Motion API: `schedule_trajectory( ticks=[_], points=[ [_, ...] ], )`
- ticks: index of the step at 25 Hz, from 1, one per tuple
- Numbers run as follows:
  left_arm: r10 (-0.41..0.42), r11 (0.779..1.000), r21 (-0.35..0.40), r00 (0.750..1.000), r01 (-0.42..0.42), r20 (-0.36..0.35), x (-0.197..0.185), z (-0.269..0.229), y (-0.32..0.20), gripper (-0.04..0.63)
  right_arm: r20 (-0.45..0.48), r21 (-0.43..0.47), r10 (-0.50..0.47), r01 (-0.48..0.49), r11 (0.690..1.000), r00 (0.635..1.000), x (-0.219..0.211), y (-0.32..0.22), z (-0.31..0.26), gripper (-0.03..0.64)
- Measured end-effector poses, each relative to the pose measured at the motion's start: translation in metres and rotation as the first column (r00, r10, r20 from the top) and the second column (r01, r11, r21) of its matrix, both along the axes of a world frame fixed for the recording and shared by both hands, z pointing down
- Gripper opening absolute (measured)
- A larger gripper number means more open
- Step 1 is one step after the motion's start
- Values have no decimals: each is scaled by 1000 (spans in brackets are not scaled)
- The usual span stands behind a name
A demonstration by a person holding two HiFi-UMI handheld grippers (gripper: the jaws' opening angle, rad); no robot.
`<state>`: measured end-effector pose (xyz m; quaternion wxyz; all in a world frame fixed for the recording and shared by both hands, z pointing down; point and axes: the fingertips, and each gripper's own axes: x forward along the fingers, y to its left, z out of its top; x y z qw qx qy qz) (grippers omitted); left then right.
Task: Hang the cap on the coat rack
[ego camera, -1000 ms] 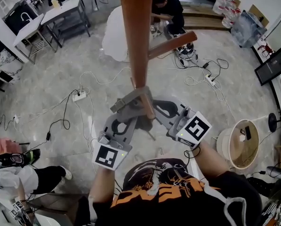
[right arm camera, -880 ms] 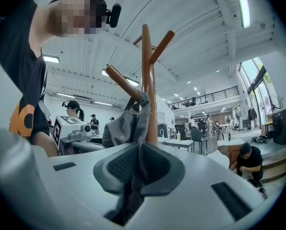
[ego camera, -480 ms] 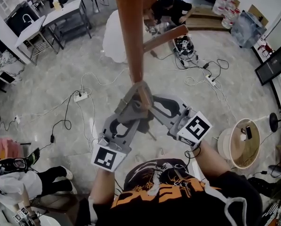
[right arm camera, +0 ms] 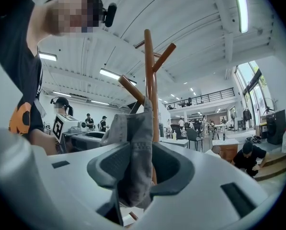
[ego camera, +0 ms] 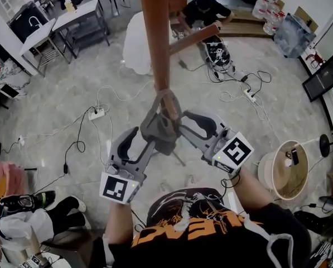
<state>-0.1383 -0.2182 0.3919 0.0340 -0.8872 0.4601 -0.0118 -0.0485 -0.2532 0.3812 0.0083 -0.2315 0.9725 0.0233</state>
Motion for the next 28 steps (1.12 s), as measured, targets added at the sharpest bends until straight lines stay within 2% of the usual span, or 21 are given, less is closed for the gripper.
schedule_trajectory(
  ticks=[8,14,22,28],
  points=[
    [-10,1000,19,1000,10,-2,-14,-13,21,190,13,28,-5,4,1000,1000,10,23,-21,161],
    [1,1000,9,999,-1,-35,-13,-25,36,176,92,23,41,-43,999,995,24,32,-42,136],
    [5,999,35,999,-4,-47,-12,-42,55,55,82,40,11,-14,999,997,31,55,-52,51],
    [2,999,37,997,0,-73,-12,-53,65,28,102,49,-32,27,998,994,21,72,-64,15]
  ],
)
